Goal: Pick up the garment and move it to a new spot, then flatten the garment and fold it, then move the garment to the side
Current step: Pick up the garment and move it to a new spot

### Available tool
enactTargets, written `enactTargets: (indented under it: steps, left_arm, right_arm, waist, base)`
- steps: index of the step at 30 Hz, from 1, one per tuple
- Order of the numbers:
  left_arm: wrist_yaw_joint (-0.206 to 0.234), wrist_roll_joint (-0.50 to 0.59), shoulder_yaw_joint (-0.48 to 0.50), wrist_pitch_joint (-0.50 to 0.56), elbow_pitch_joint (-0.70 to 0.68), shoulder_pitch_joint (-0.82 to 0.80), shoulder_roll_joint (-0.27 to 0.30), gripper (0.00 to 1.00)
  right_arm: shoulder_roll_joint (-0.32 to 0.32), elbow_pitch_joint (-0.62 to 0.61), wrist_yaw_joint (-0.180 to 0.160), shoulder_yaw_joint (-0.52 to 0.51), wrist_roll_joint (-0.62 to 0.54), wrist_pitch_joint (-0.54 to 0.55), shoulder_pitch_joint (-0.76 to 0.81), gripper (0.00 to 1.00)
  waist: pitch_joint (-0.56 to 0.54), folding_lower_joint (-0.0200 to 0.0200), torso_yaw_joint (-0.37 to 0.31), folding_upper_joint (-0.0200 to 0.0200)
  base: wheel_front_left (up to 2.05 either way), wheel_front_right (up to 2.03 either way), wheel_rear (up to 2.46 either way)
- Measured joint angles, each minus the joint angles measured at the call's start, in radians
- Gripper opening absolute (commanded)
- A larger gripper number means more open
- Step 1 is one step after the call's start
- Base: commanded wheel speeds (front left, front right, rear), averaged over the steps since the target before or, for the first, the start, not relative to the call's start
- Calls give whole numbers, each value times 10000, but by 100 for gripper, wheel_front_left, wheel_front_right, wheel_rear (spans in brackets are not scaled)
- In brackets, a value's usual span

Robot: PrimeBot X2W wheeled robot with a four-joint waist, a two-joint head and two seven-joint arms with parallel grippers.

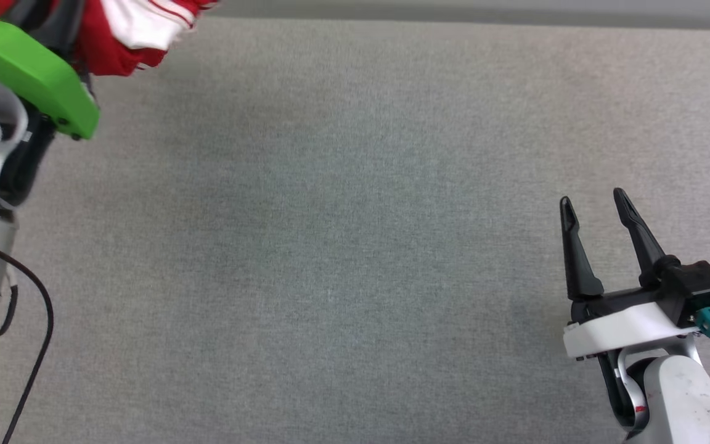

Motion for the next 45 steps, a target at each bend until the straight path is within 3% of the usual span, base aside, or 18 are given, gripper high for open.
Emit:
enactTargets:
  steps: [8,16,21,28,29,30,37,45]
  left_arm:
    - [0,249,-1302,-326,-1678,73,-151,0]
    - [0,56,-3012,-654,-2449,67,-1053,0]
    - [0,-420,-4510,-867,-1904,275,-1356,0]
    - [0,-903,-7012,-522,36,1174,-1229,0]
    - [0,-949,-7248,-502,389,1262,-1216,42]
    - [-2,-957,-7386,-568,721,1320,-1220,100]
    - [-2,-974,-7490,-1699,2424,1284,-1768,100]
    - [13,-1154,-6913,-2894,2993,1103,-2040,100]
  right_arm:
    - [-4,36,0,-744,224,-2,131,100]
    - [-4,31,0,-1498,211,-2,118,100]
    - [-10,17,0,-1684,211,-2,100,100]
    - [-12,19,0,-1636,217,-2,95,100]
    - [-12,31,0,-1615,217,-2,96,100]
    - [-12,52,0,-1595,217,0,97,100]
    - [-10,123,0,-1499,196,-2,103,100]
    - [-8,150,0,-1603,115,0,169,100]
  waist:
    - [-749,0,-502,0]
    - [-868,0,-1427,0]
    - [-796,0,-1948,0]
    - [-622,0,-2491,0]
    - [-596,0,-2527,0]
    - [-572,0,-2543,0]
    - [-611,0,-2260,0]
    - [-972,0,-1634,0]
  base:
    - [0,0,0]
    - [0,0,0]
    - [0,0,0]
    - [0,0,0]
    - [0,0,0]
    - [0,0,0]
    - [0,0,0]
    - [0,0,0]
